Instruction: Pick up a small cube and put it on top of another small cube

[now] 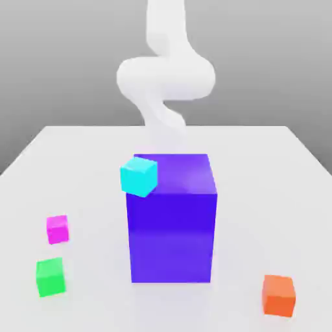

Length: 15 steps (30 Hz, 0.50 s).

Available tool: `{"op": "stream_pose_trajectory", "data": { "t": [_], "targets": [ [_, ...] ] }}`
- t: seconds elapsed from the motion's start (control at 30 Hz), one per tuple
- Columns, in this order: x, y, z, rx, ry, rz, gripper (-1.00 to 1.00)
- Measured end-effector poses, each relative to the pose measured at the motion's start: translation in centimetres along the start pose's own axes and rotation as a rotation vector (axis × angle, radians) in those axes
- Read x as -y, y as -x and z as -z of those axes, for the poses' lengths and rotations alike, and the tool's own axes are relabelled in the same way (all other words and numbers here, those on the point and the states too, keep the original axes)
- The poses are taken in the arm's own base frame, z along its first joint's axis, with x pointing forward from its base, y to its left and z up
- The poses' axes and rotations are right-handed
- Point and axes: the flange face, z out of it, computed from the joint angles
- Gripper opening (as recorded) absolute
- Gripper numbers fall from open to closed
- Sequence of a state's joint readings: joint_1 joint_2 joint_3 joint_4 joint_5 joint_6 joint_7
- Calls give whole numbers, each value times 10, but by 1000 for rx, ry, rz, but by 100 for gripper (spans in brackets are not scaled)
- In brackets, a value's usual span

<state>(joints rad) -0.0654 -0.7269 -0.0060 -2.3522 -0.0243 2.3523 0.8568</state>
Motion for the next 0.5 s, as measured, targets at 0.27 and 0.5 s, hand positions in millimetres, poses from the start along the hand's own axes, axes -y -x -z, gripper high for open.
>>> {"op": "stream_pose_trajectory", "data": {
  "t": [0.27, 0.5],
  "targets": [
    [-128, -28, -152, 22, 289, -325, 0],
    [-276, -12, -232, 53, 505, -634, 0]
  ]
}}
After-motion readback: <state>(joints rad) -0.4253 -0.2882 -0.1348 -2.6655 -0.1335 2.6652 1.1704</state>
